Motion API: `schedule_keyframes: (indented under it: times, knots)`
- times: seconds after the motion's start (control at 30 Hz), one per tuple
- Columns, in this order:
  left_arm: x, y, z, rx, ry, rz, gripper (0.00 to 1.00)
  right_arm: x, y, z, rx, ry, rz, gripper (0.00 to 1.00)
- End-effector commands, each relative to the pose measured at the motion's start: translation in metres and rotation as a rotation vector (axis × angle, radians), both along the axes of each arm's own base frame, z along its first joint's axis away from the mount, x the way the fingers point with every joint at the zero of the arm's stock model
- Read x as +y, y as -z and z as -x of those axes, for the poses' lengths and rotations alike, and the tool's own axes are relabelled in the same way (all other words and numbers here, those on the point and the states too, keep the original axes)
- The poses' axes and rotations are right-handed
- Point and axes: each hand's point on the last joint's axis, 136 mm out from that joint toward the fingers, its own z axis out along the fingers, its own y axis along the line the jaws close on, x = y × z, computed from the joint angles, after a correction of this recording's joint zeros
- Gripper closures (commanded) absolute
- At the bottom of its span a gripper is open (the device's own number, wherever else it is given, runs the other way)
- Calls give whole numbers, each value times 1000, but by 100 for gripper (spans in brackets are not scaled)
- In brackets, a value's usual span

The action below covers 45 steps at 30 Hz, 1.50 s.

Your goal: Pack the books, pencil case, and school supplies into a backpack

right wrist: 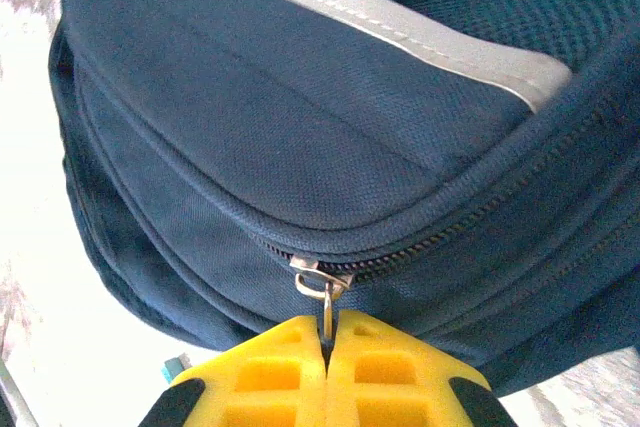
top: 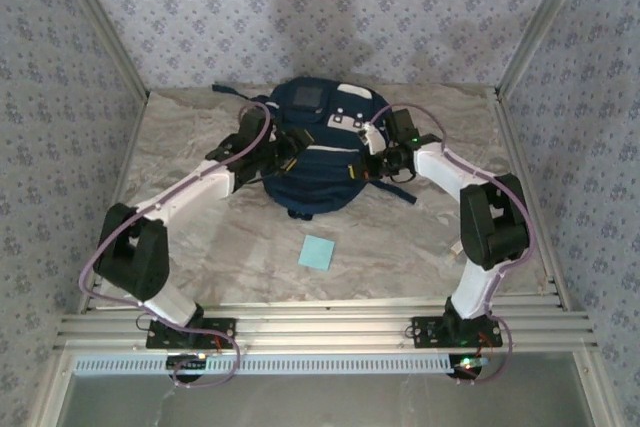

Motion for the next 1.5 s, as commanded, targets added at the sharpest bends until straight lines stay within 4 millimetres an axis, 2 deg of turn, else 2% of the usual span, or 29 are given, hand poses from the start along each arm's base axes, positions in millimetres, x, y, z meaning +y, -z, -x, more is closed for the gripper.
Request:
schedule_keyframes:
  times: [0.0,0.1,0.23,0.37,0.43,0.57,0.67,0.8,0.97,1.07,1.2,1.3,1.33,1.37,1.47]
  knots:
    - [28,48,16,89,-25,-129,34,-6,-12,7,10,28,-2,100]
    - [28,67,15,102,-46,-94,35,-8,-11,9,18,36,5,100]
    - [25,82,12,116,-51,-75,38,-8,-10,11,33,33,4,100]
    - [29,96,19,156,-60,-103,41,-6,-10,12,36,36,6,100]
    - [29,103,21,161,-63,-111,50,-1,-10,15,47,26,5,100]
    - [9,123,26,191,-32,-63,83,22,-13,26,70,-4,-1,100]
    - [-16,130,26,205,5,0,94,43,-13,35,107,-14,-14,100]
    - [-45,122,26,185,56,54,94,69,-13,33,99,-21,-12,100]
    - [-71,98,25,132,116,89,94,103,-11,13,104,-5,-21,100]
    - [-79,89,26,113,130,108,94,127,-11,4,88,-19,-14,100]
    - [-81,82,29,108,140,129,94,144,-5,-9,61,-10,5,100]
    - [-77,77,32,98,140,132,93,147,1,-10,72,-20,16,100]
    - [-76,76,33,95,140,130,92,146,1,-9,78,-19,15,98]
    - [-73,73,34,89,139,126,90,142,0,-9,76,-14,16,92]
    - [-64,62,33,60,130,123,76,128,-13,-10,48,10,5,62]
